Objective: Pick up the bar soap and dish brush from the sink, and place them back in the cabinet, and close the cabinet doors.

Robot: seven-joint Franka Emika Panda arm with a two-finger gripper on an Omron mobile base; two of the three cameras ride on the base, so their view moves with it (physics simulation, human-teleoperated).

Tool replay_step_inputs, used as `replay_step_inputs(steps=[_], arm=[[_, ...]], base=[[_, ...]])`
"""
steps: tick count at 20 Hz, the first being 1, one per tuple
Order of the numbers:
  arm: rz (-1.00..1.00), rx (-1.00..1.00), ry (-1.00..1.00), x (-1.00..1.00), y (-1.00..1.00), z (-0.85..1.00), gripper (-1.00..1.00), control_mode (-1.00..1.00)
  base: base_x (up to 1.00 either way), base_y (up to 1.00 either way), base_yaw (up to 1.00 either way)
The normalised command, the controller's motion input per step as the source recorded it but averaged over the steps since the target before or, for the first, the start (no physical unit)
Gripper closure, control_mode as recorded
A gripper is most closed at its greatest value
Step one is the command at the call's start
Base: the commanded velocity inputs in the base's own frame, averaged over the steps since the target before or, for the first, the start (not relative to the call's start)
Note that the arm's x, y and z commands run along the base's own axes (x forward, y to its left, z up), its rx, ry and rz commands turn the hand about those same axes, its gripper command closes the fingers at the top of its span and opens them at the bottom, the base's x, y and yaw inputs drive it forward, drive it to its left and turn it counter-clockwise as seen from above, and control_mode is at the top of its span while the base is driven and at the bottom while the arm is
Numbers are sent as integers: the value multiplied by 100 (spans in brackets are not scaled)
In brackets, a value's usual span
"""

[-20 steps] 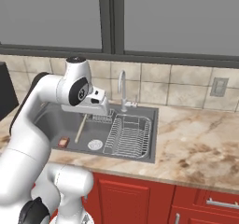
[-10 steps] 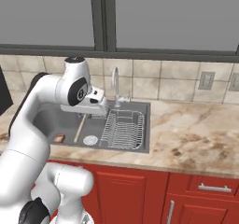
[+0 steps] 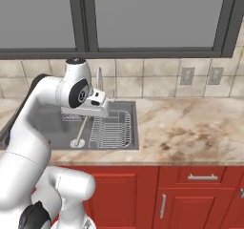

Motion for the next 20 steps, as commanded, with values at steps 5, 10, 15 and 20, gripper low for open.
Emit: replay_step_inputs(steps=[5, 10, 15, 20], arm=[[0, 0, 0, 0, 0, 0, 100, 100], [0, 0, 0, 0, 0, 0, 100, 100], [0, 0, 0, 0, 0, 0, 100, 100], [0, 0, 0, 0, 0, 0, 100, 100]], base=[[0, -31, -26], [0, -14, -29], [0, -28, -34], [0, -38, -30]])
